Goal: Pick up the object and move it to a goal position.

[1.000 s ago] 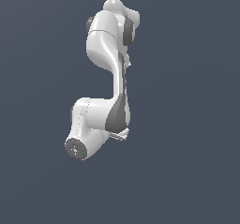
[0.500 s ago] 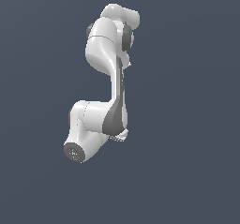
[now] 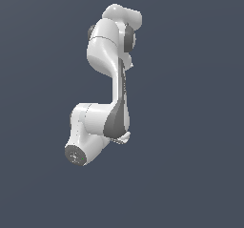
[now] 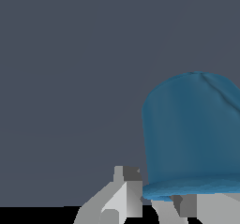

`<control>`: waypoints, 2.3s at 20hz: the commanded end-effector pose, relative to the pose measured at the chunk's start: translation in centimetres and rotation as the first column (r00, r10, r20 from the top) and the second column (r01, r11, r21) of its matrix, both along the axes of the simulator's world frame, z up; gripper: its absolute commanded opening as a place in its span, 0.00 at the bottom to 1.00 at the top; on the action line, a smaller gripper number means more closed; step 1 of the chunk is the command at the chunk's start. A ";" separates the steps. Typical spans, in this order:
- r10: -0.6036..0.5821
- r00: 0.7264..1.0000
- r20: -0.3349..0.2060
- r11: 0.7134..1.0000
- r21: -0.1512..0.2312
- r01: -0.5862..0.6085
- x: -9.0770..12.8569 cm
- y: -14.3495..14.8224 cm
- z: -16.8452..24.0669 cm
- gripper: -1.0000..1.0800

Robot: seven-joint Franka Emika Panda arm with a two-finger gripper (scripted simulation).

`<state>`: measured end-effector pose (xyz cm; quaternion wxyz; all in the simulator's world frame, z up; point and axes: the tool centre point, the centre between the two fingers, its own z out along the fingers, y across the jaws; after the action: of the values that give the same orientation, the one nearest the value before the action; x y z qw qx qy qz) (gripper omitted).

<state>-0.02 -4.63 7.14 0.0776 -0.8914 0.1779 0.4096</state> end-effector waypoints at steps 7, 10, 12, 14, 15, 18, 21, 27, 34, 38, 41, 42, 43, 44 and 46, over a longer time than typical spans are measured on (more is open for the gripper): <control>0.000 1.000 0.000 1.000 0.000 0.000 0.0 0.1 0.0 0.00; 0.000 1.000 0.000 1.000 0.000 0.000 -0.1 0.3 0.1 0.00; 0.000 1.000 0.000 1.000 0.000 0.000 -0.1 0.5 0.2 0.00; 0.000 1.000 0.000 1.000 0.000 0.000 -0.2 0.8 0.4 0.00; 0.000 1.000 0.000 1.000 0.000 0.000 -0.2 1.0 0.5 0.00; 0.000 1.000 0.000 1.000 0.000 0.000 -0.4 1.9 0.8 0.00; 0.000 1.000 0.000 1.000 0.000 0.000 -0.7 3.1 1.3 0.00; 0.000 1.000 0.000 1.000 -0.001 0.000 -1.5 7.4 3.2 0.00; 0.001 1.000 -0.001 1.000 -0.001 -0.001 -2.7 13.5 5.8 0.00; 0.001 1.000 -0.001 1.000 -0.001 -0.001 -3.3 17.2 7.4 0.00; 0.001 1.000 -0.002 1.000 -0.001 -0.001 -3.8 19.9 8.6 0.00; 0.001 1.000 -0.002 1.000 -0.001 -0.001 -3.9 20.7 8.9 0.00; 0.001 1.000 -0.002 1.000 -0.001 -0.001 -4.0 21.4 9.2 0.00; 0.001 1.000 -0.002 1.000 -0.001 -0.001 -4.1 22.1 9.5 0.00; 0.001 1.000 -0.002 1.000 -0.001 -0.001 -4.2 23.1 9.9 0.00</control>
<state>-4.12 17.65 16.61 0.0766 -0.8911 0.1768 0.4108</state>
